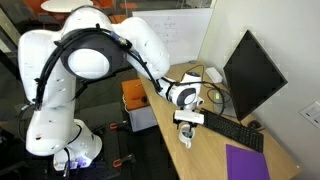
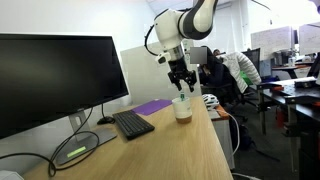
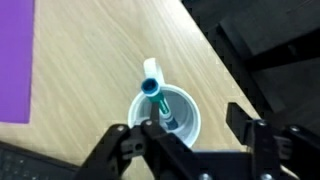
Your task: Take the marker from the cup and put it on the table
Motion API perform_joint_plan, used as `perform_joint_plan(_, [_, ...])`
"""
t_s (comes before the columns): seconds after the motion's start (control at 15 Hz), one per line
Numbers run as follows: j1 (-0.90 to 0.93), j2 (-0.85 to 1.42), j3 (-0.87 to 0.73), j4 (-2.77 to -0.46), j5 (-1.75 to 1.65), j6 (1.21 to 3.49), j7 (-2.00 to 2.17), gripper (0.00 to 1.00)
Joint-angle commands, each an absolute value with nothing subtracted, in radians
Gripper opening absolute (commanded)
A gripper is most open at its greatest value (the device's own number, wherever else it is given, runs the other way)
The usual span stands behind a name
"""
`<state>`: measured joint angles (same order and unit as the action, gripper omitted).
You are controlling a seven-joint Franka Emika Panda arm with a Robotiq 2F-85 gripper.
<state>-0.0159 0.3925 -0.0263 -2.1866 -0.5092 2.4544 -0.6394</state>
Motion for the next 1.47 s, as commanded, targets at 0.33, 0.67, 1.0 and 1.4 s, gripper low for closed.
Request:
perform_joint_plan(0.33, [-0.013,0.486,-0.003,-2.087,-0.538,2.440,-0.612,0.18])
perform_joint_plan(0.67, [-0.012,0.572,-0.007,-2.004,-0.544,2.410,-0.621,0.33])
perform_joint_plan(1.0, [-0.018,0.632,-0.009,-1.943,-0.550,2.399,-0.632,0.37])
perform_joint_plan(1.4, [-0.038,0.638,0.011,-1.917,-0.541,2.317,-0.721,0.47])
